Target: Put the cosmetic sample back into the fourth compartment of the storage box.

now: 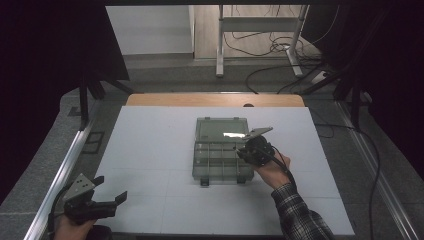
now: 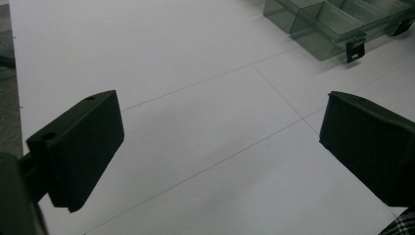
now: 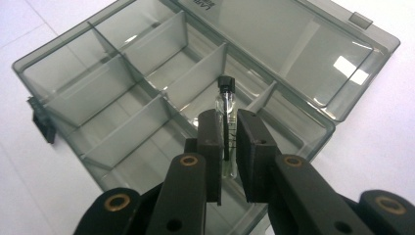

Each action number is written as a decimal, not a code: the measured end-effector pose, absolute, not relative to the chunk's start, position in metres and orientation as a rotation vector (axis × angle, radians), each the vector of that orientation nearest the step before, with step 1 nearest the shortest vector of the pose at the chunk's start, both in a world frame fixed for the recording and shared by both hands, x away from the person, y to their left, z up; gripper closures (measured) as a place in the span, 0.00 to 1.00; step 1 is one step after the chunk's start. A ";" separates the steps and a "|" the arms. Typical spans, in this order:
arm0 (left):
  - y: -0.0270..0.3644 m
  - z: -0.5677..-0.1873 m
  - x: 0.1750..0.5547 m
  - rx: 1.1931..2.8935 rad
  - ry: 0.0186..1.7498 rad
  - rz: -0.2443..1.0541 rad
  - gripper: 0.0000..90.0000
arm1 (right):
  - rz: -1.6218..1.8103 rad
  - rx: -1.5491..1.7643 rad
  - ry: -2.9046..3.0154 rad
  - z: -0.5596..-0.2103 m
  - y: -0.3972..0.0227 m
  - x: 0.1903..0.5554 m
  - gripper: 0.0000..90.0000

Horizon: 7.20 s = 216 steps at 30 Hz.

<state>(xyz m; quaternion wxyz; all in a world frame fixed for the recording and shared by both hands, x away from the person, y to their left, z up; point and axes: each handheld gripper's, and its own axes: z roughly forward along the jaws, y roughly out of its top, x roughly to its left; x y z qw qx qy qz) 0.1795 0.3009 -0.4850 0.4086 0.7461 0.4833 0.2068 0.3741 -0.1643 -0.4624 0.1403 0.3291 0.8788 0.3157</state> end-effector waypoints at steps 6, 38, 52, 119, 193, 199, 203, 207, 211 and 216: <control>0.301 -0.485 0.180 1.880 1.218 0.521 0.03 | 0.897 0.960 2.533 -0.466 -0.164 0.380 0.89; 0.301 -0.485 0.180 1.881 1.218 0.519 0.03 | 0.794 1.021 2.516 -0.483 -0.168 0.395 0.85; 0.301 -0.485 0.180 1.879 1.217 0.517 0.03 | 0.827 1.011 2.505 -0.477 -0.167 0.389 0.67; 0.302 -0.485 0.179 1.871 1.218 0.514 0.03 | 0.962 0.866 2.484 -0.453 -0.176 0.334 0.01; 0.303 -0.485 0.179 1.866 1.219 0.510 0.03 | 1.049 1.009 2.349 -0.449 -0.248 0.277 0.00; 0.303 -0.485 0.179 1.864 1.220 0.507 0.03 | 1.046 1.041 2.321 -0.449 -0.258 0.273 0.00; 0.303 -0.485 0.179 1.863 1.220 0.507 0.03 | 1.033 1.055 2.295 -0.449 -0.265 0.269 0.00; 0.303 -0.485 0.179 1.863 1.221 0.507 0.03 | 1.023 1.063 2.277 -0.449 -0.271 0.266 0.00; 0.303 -0.485 0.179 1.864 1.223 0.507 0.03 | 1.020 1.074 2.256 -0.448 -0.277 0.262 0.00; 0.303 -0.485 0.179 1.863 1.225 0.507 0.03 | 1.017 1.095 2.234 -0.448 -0.285 0.256 0.00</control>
